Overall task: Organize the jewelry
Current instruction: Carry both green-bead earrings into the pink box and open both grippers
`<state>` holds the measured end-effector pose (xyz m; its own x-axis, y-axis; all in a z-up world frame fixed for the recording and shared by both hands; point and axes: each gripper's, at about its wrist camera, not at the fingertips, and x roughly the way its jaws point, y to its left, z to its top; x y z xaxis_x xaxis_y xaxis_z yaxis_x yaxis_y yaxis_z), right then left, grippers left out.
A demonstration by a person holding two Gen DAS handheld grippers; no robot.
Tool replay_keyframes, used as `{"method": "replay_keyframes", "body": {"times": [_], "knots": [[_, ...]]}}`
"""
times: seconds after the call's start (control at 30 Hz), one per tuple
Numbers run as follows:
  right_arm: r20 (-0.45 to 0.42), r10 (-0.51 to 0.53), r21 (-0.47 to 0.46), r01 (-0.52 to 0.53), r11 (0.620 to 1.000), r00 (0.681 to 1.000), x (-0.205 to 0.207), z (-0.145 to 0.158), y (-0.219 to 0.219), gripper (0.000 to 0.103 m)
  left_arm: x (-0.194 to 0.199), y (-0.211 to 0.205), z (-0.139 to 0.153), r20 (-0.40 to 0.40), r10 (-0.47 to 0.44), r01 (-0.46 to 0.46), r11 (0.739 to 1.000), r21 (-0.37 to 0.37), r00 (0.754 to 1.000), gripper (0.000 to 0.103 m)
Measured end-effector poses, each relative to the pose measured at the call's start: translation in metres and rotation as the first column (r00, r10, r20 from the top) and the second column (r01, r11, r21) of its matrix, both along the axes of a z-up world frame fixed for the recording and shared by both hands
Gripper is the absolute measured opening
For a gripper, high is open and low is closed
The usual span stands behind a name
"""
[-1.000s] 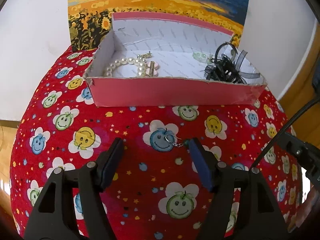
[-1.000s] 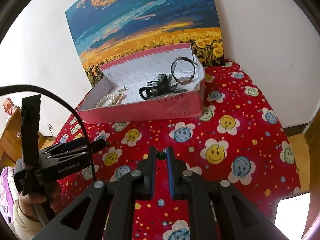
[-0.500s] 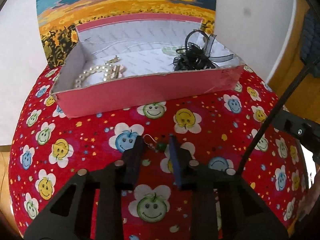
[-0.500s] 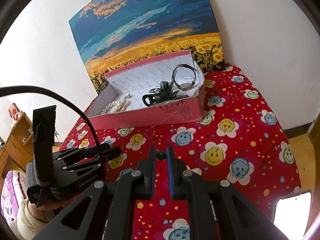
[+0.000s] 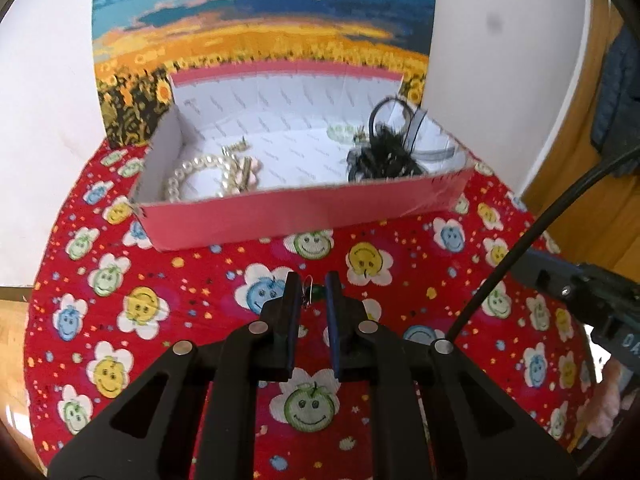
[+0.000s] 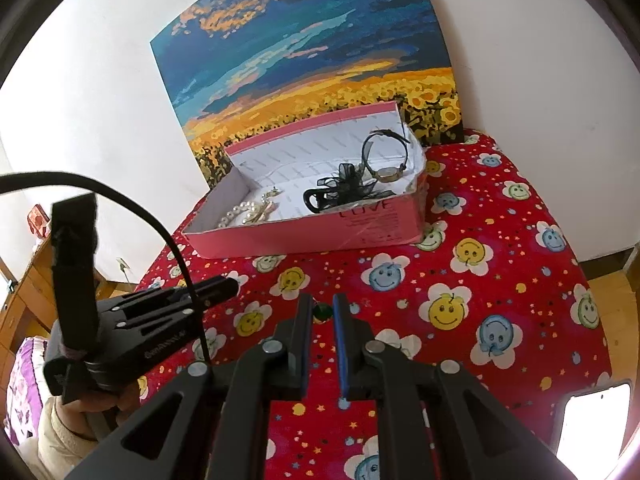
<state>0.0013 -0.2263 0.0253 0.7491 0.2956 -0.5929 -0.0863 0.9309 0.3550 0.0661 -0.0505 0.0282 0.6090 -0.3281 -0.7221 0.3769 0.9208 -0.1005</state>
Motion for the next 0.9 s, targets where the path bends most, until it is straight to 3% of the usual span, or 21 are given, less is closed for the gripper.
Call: {"method": "replay_keyframes", "body": {"times": [0.27,0.57,0.9], "knots": [[0.030,0.014,-0.019,-0.014,1.000,0.999,0.000,0.014,0.008,0.012,0.001,0.015,0.027,0.043,0.015,-0.013,0.999,-0.029,0.999,0.010],[0.073,0.013,-0.059,-0.009,0.998,0.997,0.015,0.044,0.011,0.012,0.031,0.028,0.049,0.081,0.034,-0.032,0.999,-0.028,0.996,0.010],[0.084,-0.066,-0.115,0.075,0.991,0.994,0.058,0.059,0.001,0.012,0.075,0.027,0.051,0.076,0.073,-0.070,0.997,-0.045,0.994,0.010]]}}
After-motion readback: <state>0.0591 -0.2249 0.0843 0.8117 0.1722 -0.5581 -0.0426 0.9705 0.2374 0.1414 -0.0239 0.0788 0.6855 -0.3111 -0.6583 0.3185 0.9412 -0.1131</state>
